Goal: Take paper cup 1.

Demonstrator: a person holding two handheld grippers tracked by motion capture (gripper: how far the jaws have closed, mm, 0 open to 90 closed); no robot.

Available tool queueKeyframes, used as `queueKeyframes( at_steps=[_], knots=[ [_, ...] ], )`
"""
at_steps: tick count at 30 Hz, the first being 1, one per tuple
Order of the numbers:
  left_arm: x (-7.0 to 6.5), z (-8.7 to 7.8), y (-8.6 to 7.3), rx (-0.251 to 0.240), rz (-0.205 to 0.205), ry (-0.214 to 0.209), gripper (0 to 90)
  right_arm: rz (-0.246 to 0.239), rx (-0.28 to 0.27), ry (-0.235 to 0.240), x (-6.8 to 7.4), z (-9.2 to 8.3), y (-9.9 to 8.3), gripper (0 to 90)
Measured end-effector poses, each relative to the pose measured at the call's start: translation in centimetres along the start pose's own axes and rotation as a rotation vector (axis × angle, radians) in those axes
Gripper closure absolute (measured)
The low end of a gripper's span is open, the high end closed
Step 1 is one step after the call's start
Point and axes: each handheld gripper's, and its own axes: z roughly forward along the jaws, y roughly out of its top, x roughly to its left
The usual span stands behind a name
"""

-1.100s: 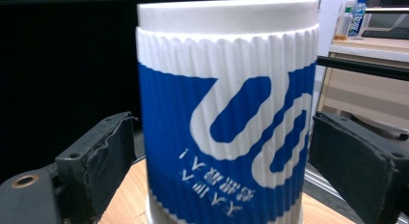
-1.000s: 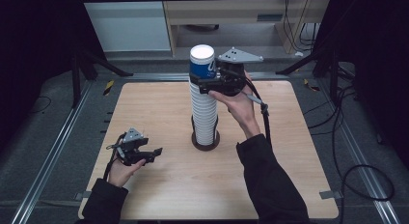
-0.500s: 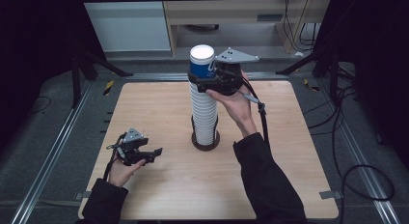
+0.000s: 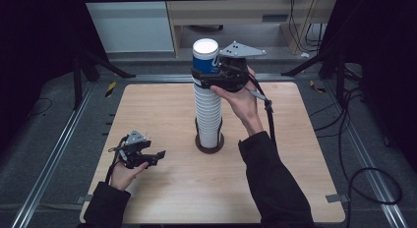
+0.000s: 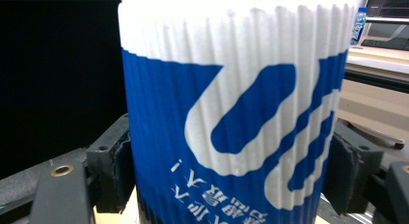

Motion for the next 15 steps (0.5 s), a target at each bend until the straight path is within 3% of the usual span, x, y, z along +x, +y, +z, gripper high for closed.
queueKeyframes(
  at_steps=[15],
  knots=[
    [0.0,0.0,0.0,0.005,0.001,-0.002,21.5,-0.005,-0.044,-0.009,-0.1,-0.6,1.8,21.2]
  ],
)
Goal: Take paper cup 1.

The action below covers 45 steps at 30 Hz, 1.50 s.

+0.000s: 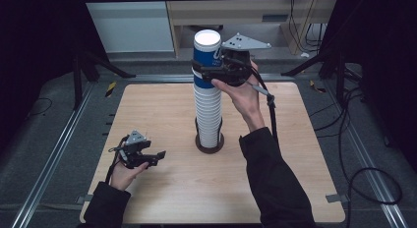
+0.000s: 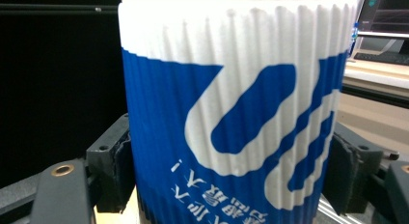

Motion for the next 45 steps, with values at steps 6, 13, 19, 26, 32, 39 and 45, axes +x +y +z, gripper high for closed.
queueKeyframes(
  at_steps=[6,13,19,26,32,39,45],
  knots=[
    [0.0,0.0,0.0,-0.003,-0.001,0.002,21.3,-0.002,-0.013,-0.001,-0.1,-0.3,0.4,21.2],
    [0.0,0.0,0.0,-0.005,-0.003,0.003,21.0,-0.014,-0.036,0.005,0.2,-0.7,1.4,21.2],
    [0.0,0.0,0.0,-0.006,-0.003,0.005,21.0,-0.02,-0.055,-0.009,0.1,-1.6,2.0,21.2],
    [0.0,0.0,0.0,-0.005,-0.005,0.006,20.9,-0.024,-0.085,-0.029,-0.6,-3.7,2.5,21.2],
    [0.0,-0.1,0.0,-0.005,-0.001,0.006,20.9,-0.027,-0.091,-0.062,-1.4,-5.6,2.5,21.2],
    [-0.1,-0.1,0.1,-0.008,0.002,0.007,20.9,-0.022,-0.081,-0.093,-2.6,-7.4,1.6,21.3],
    [-0.1,-0.1,0.1,-0.008,0.005,0.004,21.0,-0.021,-0.058,-0.108,-3.1,-8.4,0.3,21.4]
  ],
)
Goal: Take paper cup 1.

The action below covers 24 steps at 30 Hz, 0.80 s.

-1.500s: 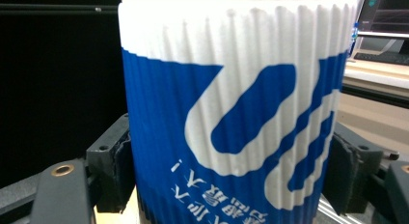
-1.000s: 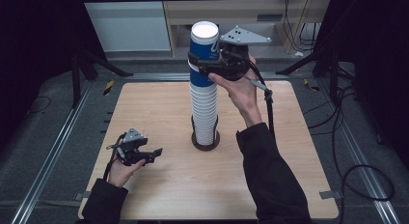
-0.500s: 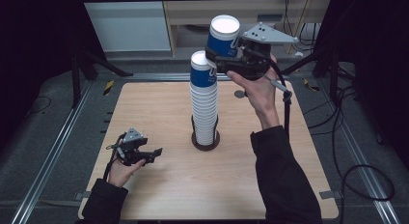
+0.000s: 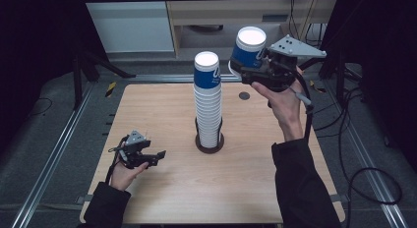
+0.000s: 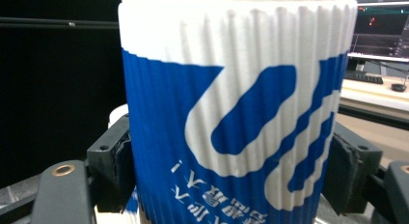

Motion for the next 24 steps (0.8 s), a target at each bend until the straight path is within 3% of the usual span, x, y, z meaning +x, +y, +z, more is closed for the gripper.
queueKeyframes(
  at_steps=[24],
  knots=[
    [-0.5,-0.1,0.2,-0.001,0.019,-0.013,24.0,0.018,0.125,0.017,-0.9,-2.6,-6.9,21.4]
  ],
)
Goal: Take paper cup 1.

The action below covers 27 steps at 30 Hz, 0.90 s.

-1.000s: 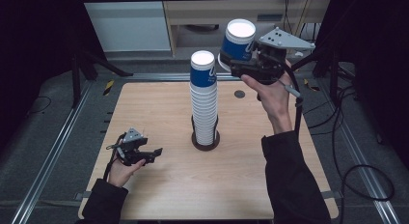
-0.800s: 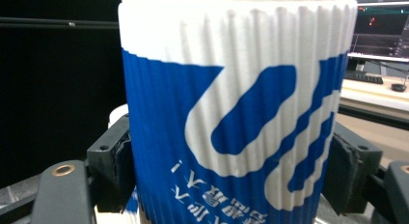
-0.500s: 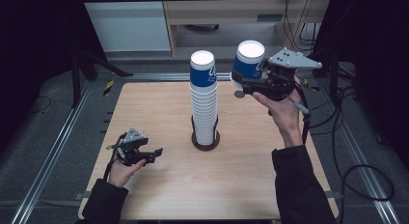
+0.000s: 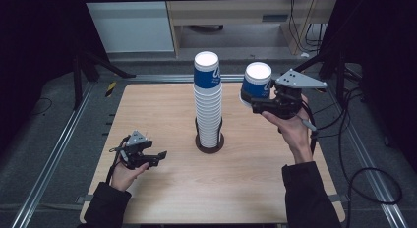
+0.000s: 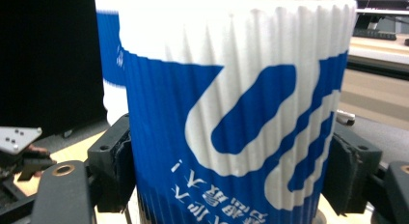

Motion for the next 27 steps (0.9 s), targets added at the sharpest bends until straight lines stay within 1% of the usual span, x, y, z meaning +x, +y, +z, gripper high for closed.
queueKeyframes(
  at_steps=[5,6,8,10,11,14,19,21,23,26,27],
  knots=[
    [-0.1,-0.1,0.1,0.002,0.007,-0.006,24.5,-0.008,0.039,0.015,0.1,0.1,-1.7,21.4],
    [-0.1,-0.1,0.1,0.0,0.004,-0.006,24.5,-0.005,0.039,0.011,0.2,0.1,-2.0,21.4],
    [0.0,-0.3,0.2,-0.004,0.002,-0.008,24.8,0.009,0.047,0.02,0.1,0.1,-2.6,21.4],
    [0.0,-0.3,0.2,-0.006,0.003,-0.009,25.4,0.005,0.056,0.02,0.1,0.1,-2.9,21.4],
    [0.0,-0.5,0.3,-0.008,0.003,-0.011,25.6,0.012,0.058,0.025,0.1,0.1,-3.4,21.4],
    [-0.1,-0.6,0.3,-0.014,0.005,-0.012,25.7,0.017,0.067,0.031,0.1,0.0,-4.0,21.4],
    [-0.2,-0.7,0.5,-0.015,0.007,-0.021,26.1,0.011,0.093,0.048,0.2,0.0,-5.3,21.3],
    [-0.3,-0.8,0.5,-0.013,0.01,-0.023,26.1,-0.004,0.107,0.048,0.3,0.1,-5.8,21.4],
    [-0.3,-0.8,0.6,-0.014,0.013,-0.027,26.1,0.002,0.115,0.062,0.4,0.1,-6.2,21.4],
    [-0.4,-0.9,0.6,-0.017,0.014,-0.032,26.1,-0.012,0.141,0.07,0.6,0.2,-7.0,21.4],
    [-0.5,-0.9,0.6,-0.017,0.018,-0.033,26.1,-0.013,0.142,0.072,0.6,0.2,-7.3,21.4]
  ],
)
